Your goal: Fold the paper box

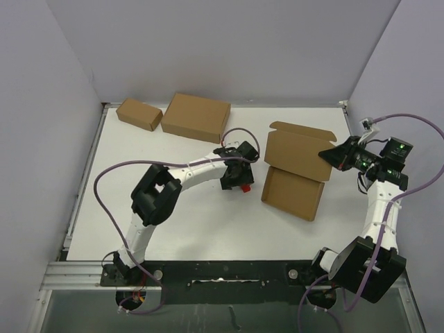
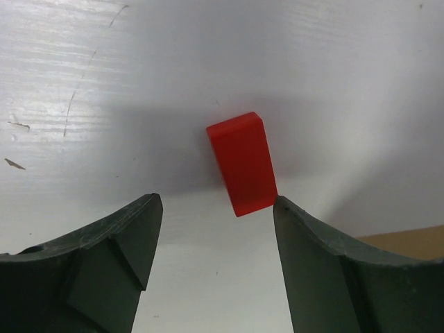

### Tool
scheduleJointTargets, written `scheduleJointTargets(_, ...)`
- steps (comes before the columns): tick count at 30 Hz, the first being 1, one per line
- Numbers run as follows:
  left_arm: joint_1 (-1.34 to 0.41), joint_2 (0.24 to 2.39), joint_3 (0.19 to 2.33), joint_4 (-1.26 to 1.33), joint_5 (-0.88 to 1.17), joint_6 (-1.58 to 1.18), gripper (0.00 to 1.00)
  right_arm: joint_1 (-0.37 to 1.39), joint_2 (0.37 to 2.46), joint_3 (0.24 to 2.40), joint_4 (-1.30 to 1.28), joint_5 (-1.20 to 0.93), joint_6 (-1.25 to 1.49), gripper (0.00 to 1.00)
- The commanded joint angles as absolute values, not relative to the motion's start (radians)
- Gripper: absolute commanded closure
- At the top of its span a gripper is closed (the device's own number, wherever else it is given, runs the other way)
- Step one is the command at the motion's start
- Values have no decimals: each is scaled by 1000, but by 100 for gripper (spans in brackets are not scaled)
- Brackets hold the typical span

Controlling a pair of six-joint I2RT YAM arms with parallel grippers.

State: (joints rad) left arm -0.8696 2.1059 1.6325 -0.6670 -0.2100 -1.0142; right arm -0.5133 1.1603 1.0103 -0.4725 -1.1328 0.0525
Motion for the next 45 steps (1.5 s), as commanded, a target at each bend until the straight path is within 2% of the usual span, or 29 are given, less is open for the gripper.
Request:
scheduleJointTargets(1,-876,2190,1766,-795,-237,-1012,35,-528,1139,996,-416,-1151,67,100)
scheduleJointTargets(7,-881,2249,1861,-846,-259,-981,33,-534,1145,987,-405,-1156,66,100)
scheduleJointTargets(17,-890,2384,2030,-1004,-326,-942,36,-537,1148,968,-384,-1158,68,100)
scheduleJointTargets(20,-892,2391,2038,-998,-356,-931,42,-538,1146,965,-383,-1158,68,100)
scheduleJointTargets(26,-892,2389,2047,-996,-372,-900,62,-538,1146,959,-377,-1158,69,100)
scheduleJointTargets(36,-907,2195,1859,-928,-484,-876,73,-539,1175,931,-335,-1186,96,100)
scheduleJointTargets(40,-911,2022,1669,-769,-467,-820,76,-524,1200,905,-298,-1216,123,100)
scheduleJointTargets(45,-911,1771,1369,-499,-366,-729,85,-464,1223,843,-195,-1219,175,100)
